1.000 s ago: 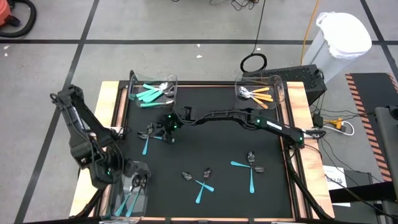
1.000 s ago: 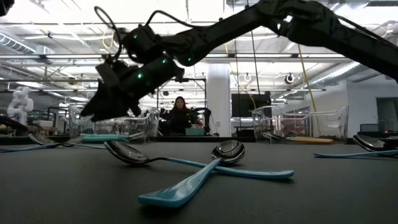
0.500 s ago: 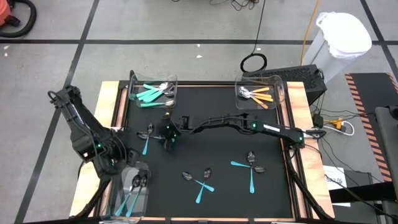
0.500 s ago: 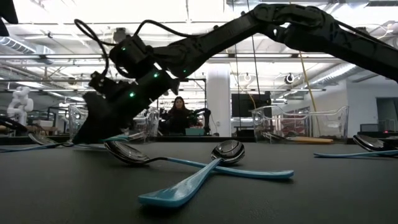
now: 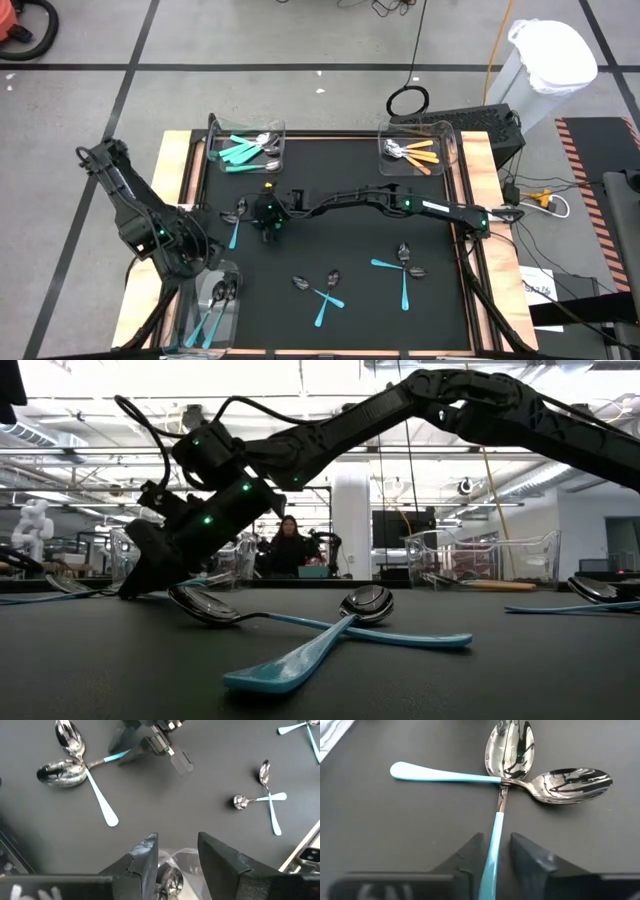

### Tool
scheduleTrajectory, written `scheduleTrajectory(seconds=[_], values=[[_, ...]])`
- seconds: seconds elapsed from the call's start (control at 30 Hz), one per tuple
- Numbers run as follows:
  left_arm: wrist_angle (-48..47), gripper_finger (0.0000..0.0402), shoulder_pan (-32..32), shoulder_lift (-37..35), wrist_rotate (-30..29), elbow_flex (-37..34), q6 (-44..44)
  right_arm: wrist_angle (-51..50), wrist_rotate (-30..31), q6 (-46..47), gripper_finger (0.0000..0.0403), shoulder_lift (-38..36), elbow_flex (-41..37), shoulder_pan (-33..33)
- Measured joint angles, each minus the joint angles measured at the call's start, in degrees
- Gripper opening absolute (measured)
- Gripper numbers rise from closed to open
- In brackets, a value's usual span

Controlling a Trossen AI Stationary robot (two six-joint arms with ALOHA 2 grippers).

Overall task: Sort silverware by color (type)
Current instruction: Put the blue spoon into the bottom transparent bin

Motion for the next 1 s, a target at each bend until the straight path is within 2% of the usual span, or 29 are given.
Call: scheduleTrajectory(seconds=[0.17, 0.33, 0.5, 0.6, 0.7, 0.87, 1.0], values=[[-1.5, 0.0138, 2.2, 0.0, -0.1, 0.0, 1.3, -2.3, 0.0, 0.6, 0.0016, -0.7, 0.0, 0.0], [-3.1, 0.0138, 4.8, 0.0, -0.9, 0.0, 1.1, -8.9, 6.0, 8.4, 0.0015, -3.3, 1.3, -0.2], [-5.9, 0.0138, 7.4, 0.0, -2.7, 0.0, 1.0, -18.7, 6.9, 9.8, 0.0008, -9.1, 1.2, -3.3], [-8.4, 0.0138, 9.0, 0.0, -3.3, 0.0, 1.0, -27.6, 6.0, 8.4, 0.0008, -11.6, 1.5, -5.6], [-9.1, 0.0138, 10.4, 0.0, -5.4, 0.0, 1.0, -37.1, 1.4, 5.8, 0.0009, -12.6, 1.2, -7.9], [-8.7, 0.0138, 12.7, 0.0, -13.0, 0.0, 1.0, -45.5, -5.8, 4.3, 0.0009, -17.5, 1.4, -10.7], [-7.9, 0.0138, 14.3, 0.0, -19.4, 0.0, 1.0, -49.1, -6.0, 3.0, 0.0009, -21.3, 1.3, -11.8]])
